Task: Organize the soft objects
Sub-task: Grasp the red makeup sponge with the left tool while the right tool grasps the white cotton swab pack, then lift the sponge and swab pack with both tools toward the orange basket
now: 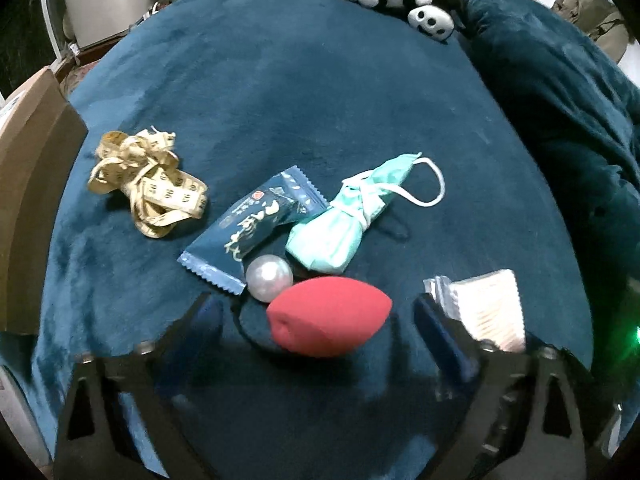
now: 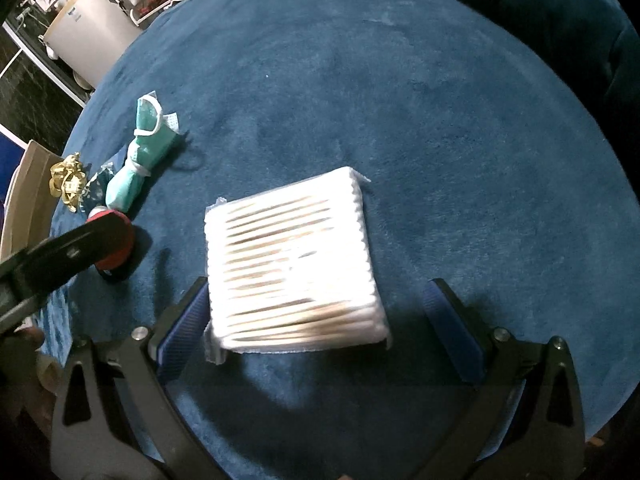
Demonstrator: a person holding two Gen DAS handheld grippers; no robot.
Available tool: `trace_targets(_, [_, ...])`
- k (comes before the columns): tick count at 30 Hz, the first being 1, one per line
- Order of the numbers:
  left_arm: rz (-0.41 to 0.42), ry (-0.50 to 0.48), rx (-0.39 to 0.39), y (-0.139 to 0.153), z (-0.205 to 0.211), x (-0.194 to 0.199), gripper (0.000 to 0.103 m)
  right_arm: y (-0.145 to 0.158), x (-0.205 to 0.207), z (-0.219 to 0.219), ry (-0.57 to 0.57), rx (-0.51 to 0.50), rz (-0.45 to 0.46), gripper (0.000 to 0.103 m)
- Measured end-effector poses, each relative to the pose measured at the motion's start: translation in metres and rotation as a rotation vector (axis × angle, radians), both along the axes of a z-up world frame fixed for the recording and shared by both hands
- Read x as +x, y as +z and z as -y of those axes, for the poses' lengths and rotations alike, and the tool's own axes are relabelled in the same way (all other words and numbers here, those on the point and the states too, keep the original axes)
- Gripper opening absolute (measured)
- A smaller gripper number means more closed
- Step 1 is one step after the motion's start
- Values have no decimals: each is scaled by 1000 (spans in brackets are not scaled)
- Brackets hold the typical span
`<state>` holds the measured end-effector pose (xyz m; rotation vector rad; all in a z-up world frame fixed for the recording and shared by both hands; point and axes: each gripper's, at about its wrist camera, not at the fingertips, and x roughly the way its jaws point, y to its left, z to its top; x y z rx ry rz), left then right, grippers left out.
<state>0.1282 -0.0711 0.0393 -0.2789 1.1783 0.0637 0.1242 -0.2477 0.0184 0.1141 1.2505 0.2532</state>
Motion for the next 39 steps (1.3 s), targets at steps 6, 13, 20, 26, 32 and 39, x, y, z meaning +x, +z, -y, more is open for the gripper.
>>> trace_targets(6, [45,20,-43,11,-7,-20,57,-1,-5,3,-3,19,19,103])
trace_targets(13, [93,36,-111,31,-19,-62,57,3,-11,8,-24,35,42,95])
trace_targets(20, [99,123,-162,35,-46,-98,57,16,-21,15,2,94,58,75])
trace_targets(26, [97,179,-179,33,-66,-123,57,28,-38,4,56,149,58,75])
trace_targets(32, [46,220,-136,23,-77,-143,57,39,-55,-27,147,181,49,75])
trace_targets(39, [37,219,-68,26,-80,-157,57,37,-75,-53,221,181,11,75])
